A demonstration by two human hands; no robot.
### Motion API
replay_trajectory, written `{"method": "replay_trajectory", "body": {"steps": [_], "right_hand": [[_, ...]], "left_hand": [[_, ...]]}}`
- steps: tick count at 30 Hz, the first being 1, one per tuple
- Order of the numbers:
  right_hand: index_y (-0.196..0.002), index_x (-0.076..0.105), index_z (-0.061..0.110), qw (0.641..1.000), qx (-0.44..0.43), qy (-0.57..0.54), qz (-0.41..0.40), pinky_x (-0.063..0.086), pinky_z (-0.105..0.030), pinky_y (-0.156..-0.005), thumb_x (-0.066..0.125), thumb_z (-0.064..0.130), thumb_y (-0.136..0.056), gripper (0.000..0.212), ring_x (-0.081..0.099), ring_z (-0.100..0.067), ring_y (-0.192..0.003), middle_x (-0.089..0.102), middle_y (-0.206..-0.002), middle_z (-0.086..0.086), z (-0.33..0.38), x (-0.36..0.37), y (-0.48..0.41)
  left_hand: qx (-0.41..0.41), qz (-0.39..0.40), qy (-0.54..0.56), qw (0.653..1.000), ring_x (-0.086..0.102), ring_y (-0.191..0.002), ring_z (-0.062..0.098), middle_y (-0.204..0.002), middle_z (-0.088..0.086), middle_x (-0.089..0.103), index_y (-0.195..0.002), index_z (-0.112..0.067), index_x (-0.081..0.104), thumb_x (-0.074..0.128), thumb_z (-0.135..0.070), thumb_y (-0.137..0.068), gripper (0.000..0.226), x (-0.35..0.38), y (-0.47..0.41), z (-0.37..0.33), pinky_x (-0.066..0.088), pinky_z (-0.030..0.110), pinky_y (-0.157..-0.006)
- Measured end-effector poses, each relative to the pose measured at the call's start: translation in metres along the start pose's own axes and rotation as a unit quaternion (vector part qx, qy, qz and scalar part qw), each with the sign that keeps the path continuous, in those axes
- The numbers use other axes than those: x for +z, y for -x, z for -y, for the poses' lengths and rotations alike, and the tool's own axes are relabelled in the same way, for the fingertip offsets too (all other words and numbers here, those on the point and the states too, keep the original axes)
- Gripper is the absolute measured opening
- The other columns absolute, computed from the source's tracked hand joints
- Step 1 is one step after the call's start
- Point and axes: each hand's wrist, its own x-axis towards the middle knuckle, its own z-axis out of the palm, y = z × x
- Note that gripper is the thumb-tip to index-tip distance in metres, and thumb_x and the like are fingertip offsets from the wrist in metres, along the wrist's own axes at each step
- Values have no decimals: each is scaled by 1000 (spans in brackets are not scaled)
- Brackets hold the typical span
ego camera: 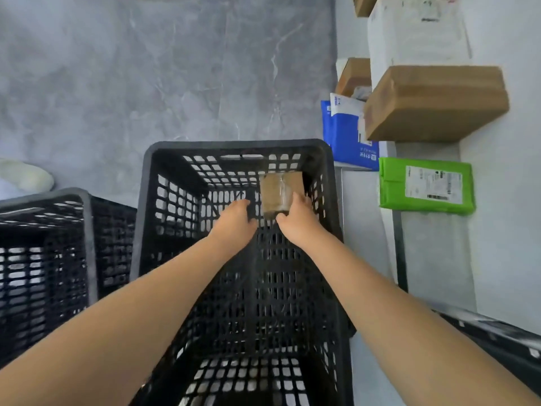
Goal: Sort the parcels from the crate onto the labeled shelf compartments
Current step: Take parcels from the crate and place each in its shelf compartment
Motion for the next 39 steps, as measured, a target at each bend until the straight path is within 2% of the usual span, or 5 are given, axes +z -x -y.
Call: {"method": "replay_trajectory", "body": {"steps": [7, 11, 19, 32, 39], "right_hand": [[-158, -1, 13, 996, -11, 23, -82, 26, -45, -119, 58, 18, -97, 85, 12, -30, -150, -2, -164, -11, -21, 23, -34], [-158, -2, 12, 996, 34, -46, -69, 45, -46, -107, 61, 23, -95, 90, 38, -32, -138, 22, -158, -14, -22, 24, -42], [-137, 48, 12, 993, 54, -99, -20, 55, -39, -87, 57, 23, -94, 46, 58, -27, -111, 51, -134, -11, -28, 28, -17], [-146, 43, 28, 975, -32, -209, -73, 42, -13, -71, 54, 35, -101, 47, 53, -8, -106, 47, -133, 0, 16, 13, 120], [-143, 46, 27, 964, -108, -207, -127, 51, -44, -101, 38, 25, -106, 39, 57, -15, -117, 52, -133, -4, 91, -26, 239]], "left_hand": [[-22, -6, 44, 999, 58, -112, 30, -131, 18, 57, -136, -1, 48, 58, -11, -94, 44, 36, -33, -9, 46, 30, -79], [-40, -15, 133, 990, 58, -90, 23, -119, 14, 62, -129, -4, 53, 61, -11, -90, 40, 47, -37, -10, 45, 27, -66], [-85, -56, 254, 962, 54, -72, 11, -105, 4, 62, -122, -9, 54, 61, -4, -89, 34, 48, -9, 13, 38, 19, -51], [17, -89, 415, 905, 56, -98, -14, -108, -21, 62, -110, -20, 56, 69, -10, -91, 25, -15, 121, 39, 45, 2, -72], [115, -131, 446, 878, 61, -103, -4, -117, -8, 64, -116, -11, 53, 65, -13, -94, 24, -103, 221, 30, 51, 16, -88]]}}
